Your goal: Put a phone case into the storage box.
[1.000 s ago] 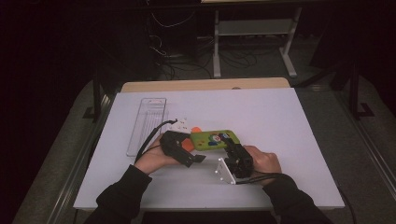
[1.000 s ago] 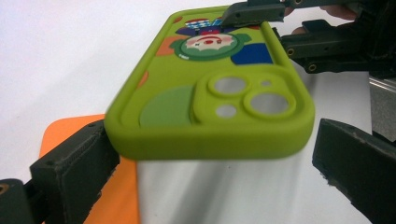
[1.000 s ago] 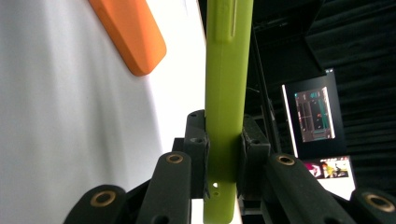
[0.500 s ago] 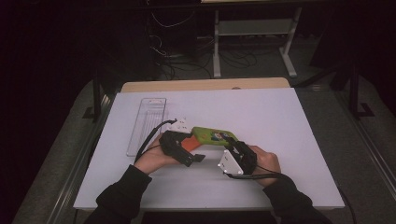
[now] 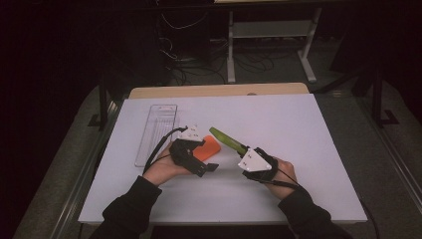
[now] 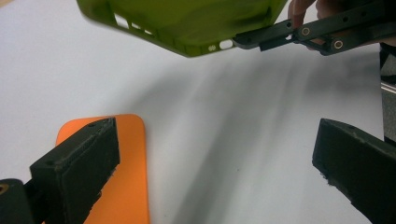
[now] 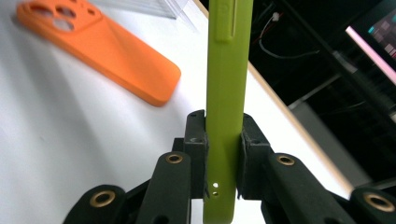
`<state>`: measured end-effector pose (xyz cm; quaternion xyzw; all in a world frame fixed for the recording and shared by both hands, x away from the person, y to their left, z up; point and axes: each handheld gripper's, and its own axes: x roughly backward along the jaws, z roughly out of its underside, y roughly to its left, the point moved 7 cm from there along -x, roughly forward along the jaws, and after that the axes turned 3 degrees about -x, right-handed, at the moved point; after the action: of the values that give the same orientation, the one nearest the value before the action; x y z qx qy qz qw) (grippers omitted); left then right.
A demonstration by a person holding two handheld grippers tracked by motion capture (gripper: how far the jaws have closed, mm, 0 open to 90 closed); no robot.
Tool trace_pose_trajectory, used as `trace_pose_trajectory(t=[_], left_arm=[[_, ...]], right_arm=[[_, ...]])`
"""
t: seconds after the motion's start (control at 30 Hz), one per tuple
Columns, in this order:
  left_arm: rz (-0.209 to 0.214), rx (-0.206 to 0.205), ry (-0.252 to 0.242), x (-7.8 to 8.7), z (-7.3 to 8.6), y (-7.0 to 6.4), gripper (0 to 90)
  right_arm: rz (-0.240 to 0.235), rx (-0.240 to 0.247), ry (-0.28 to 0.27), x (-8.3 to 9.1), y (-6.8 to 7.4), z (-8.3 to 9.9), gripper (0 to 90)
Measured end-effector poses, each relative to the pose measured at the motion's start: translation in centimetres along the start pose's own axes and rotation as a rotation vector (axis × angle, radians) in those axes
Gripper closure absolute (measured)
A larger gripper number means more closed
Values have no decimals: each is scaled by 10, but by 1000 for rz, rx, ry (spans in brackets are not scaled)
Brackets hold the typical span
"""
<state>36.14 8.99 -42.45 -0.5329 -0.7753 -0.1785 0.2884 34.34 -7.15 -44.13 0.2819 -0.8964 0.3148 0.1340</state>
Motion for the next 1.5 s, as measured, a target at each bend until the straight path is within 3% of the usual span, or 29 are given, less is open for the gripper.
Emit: trace_pose_trajectory(t=[0.03, 0.13, 0.23, 0.3, 0.37, 0.77, 0.87, 1.1, 1.23, 1.4, 1.5], left_arm=[[2, 17, -2, 0, 0, -1, 3], [0, 16, -2, 0, 0, -1, 3], [-8, 14, 0, 0, 0, 0, 3], [-9, 34, 0, 0, 0, 0, 3], [-10, 42, 1, 0, 0, 0, 3], [-22, 40, -3, 0, -1, 0, 4], [-23, 48, -8, 1, -2, 0, 4], [-71, 96, -95, 5, -13, 7, 3], [-73, 136, -154, 9, -22, 11, 3], [-81, 145, -180, 10, -28, 13, 3], [-93, 168, -224, 10, -34, 15, 3]], right_arm=[[-14, -31, 7, 1, 0, 0, 758], [-48, -111, 3, 1, -2, -1, 758], [-80, -174, 4, 1, -3, -1, 758], [-99, -214, 3, 1, -5, 0, 758], [-122, -285, 7, 2, -5, -1, 758], [-208, -447, 13, 0, -11, 3, 758], [-232, -518, 1, 0, -12, 2, 758], [-249, -572, 17, 2, -8, 2, 758], [-260, -579, 15, 2, -4, 0, 758], [-283, -573, 11, 2, 5, -5, 758], [-288, -565, 4, 2, 8, -7, 758]])
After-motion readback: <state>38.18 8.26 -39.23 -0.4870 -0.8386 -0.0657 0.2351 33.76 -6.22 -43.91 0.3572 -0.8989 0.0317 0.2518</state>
